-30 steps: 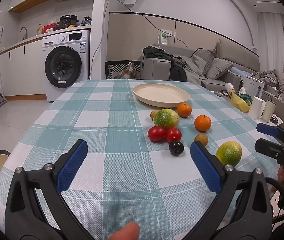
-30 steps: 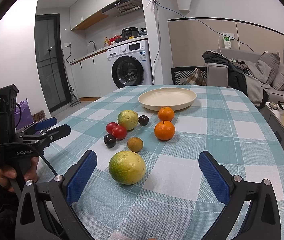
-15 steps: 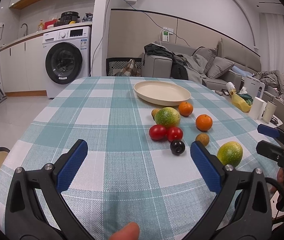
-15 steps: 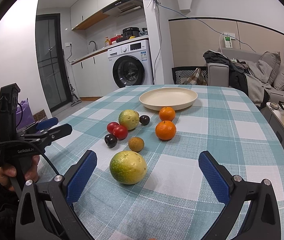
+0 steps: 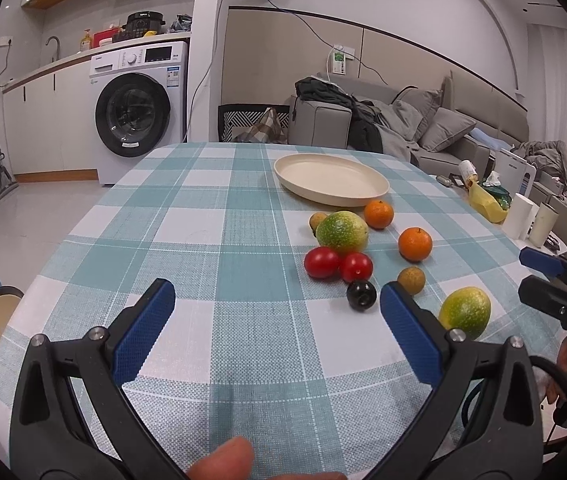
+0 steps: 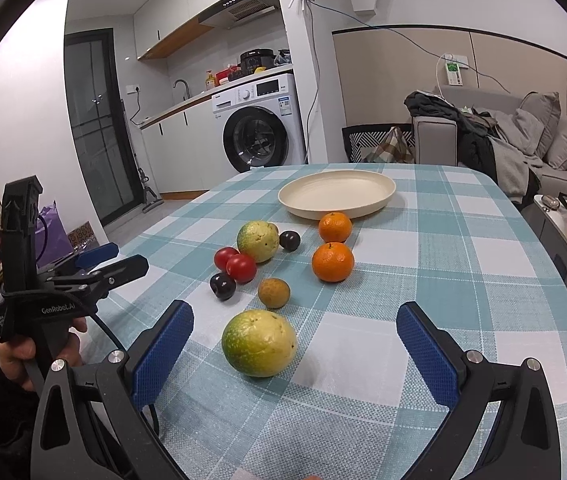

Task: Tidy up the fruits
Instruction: 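Close the right tool on the large green-yellow citrus while the left tool moves toward the dark plum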

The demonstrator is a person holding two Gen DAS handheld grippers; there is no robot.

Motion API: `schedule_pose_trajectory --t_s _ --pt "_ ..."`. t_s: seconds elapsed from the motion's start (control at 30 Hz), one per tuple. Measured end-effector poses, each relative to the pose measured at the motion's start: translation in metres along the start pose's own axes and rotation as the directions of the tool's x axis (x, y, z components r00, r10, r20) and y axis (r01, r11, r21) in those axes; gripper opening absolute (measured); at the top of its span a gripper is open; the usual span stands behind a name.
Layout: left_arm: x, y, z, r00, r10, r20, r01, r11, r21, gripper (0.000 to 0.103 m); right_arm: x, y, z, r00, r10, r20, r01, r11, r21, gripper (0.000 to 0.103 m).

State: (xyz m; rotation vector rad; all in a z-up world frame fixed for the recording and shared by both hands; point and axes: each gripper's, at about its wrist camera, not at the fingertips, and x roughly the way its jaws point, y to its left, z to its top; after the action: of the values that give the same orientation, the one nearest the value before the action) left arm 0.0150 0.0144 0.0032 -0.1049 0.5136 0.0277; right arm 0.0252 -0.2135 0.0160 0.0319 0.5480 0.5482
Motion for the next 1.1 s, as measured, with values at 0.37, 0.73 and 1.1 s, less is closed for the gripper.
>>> schedule_pose_trajectory --t_s 0.37,0.73,1.1 --pt "-0.005 0.004 0.013 0.998 -0.063 0.008 0.063 0.996 -0.068 0.102 0.014 0.014 0.002 0.995 0.019 -0.095 -0.022 0.999 -0.030 0.103" --pt "0.011 -0.012 0.018 0.996 -0.080 -0.036 0.081 0.997 0.020 0.102 0.042 0.026 -0.007 0.976 0.019 -0.216 -0.038 0.996 -0.083 0.103" --pt "0.023 -0.025 0.013 0.992 -0.102 -0.077 0.109 0.989 0.096 0.102 0.049 0.023 -0.004 0.969 0.022 -0.247 -0.038 0.997 -0.060 0.097"
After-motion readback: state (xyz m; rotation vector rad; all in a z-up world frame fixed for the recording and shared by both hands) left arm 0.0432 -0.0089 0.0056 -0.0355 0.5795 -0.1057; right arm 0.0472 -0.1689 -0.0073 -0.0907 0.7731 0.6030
